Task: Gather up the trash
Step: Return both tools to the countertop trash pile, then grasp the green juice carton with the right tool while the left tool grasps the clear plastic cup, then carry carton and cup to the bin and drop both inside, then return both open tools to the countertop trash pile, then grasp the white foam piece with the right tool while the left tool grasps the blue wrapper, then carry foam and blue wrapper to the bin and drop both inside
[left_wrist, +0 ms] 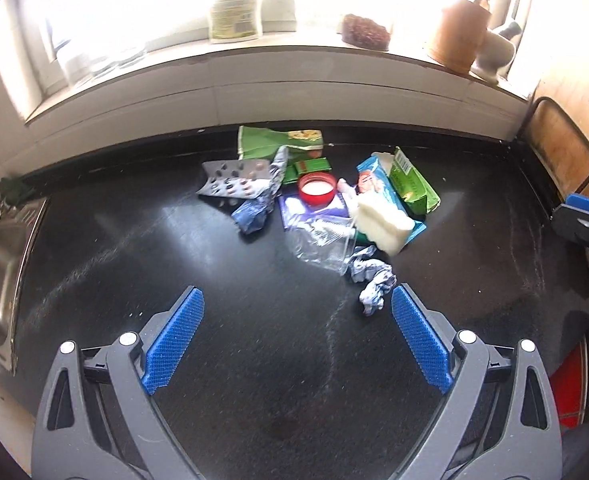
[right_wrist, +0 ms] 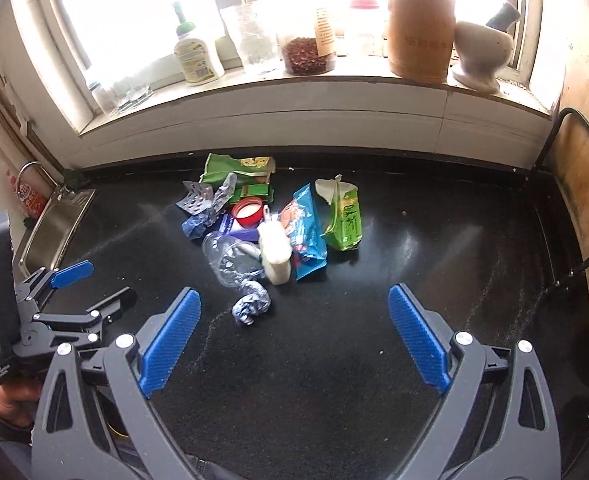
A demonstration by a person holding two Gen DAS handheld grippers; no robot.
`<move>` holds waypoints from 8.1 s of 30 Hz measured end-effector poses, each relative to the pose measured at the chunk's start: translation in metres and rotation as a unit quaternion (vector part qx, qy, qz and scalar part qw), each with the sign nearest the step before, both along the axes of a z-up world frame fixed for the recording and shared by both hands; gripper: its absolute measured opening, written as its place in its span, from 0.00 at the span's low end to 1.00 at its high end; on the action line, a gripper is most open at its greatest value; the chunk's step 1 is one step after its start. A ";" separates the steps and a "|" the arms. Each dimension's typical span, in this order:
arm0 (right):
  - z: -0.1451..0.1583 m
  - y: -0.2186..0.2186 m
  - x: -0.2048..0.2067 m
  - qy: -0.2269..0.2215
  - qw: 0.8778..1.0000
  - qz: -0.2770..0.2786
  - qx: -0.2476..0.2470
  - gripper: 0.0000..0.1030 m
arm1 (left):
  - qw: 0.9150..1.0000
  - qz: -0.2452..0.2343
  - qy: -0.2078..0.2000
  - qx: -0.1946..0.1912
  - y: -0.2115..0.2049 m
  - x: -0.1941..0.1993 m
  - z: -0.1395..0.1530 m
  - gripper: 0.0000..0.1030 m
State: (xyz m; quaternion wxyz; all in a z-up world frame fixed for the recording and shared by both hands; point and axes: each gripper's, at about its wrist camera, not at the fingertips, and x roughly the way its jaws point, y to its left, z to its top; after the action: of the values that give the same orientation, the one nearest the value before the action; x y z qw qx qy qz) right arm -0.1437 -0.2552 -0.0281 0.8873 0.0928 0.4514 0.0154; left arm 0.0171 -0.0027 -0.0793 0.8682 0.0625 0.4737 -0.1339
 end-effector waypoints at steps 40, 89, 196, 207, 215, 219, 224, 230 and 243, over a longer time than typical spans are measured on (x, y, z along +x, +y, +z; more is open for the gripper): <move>-0.169 -0.063 0.185 0.157 0.986 0.000 0.049 0.34 | 0.997 -0.007 0.069 0.018 -0.041 0.128 -0.130 0.46; -0.047 0.050 0.012 0.047 0.994 0.101 -0.013 0.34 | 0.996 0.089 -0.001 0.012 0.042 -0.031 -0.026 0.46; -0.086 0.039 0.090 0.069 0.993 0.091 -0.014 0.63 | 0.999 0.017 0.018 0.035 0.006 0.102 -0.100 0.86; -0.137 0.053 0.152 0.127 0.984 0.115 -0.036 0.53 | 0.998 0.017 0.047 0.043 0.009 0.174 -0.147 0.85; -0.150 0.054 0.153 0.145 0.981 0.123 -0.046 0.23 | 0.998 0.013 0.054 0.038 0.005 0.175 -0.145 0.36; -0.131 0.054 0.139 0.122 0.984 0.125 -0.043 0.22 | 0.998 0.019 0.047 0.037 0.001 0.150 -0.127 0.33; -0.099 0.045 0.107 0.090 0.989 0.115 -0.029 0.22 | 0.998 0.025 0.034 0.040 0.003 0.097 -0.095 0.33; -0.076 0.035 0.062 0.070 0.992 0.103 -0.019 0.22 | 0.998 0.044 0.032 0.030 0.009 0.038 -0.077 0.33; -0.063 0.053 0.014 0.053 0.991 0.121 -0.025 0.22 | 0.998 0.061 0.010 0.032 0.020 -0.018 -0.056 0.33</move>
State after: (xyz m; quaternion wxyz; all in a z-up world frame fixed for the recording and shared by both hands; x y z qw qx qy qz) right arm -0.1297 -0.2027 -0.0915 0.8559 0.0158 0.5059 0.1063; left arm -0.0007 0.0177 -0.1355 0.8677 0.0597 0.4891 -0.0660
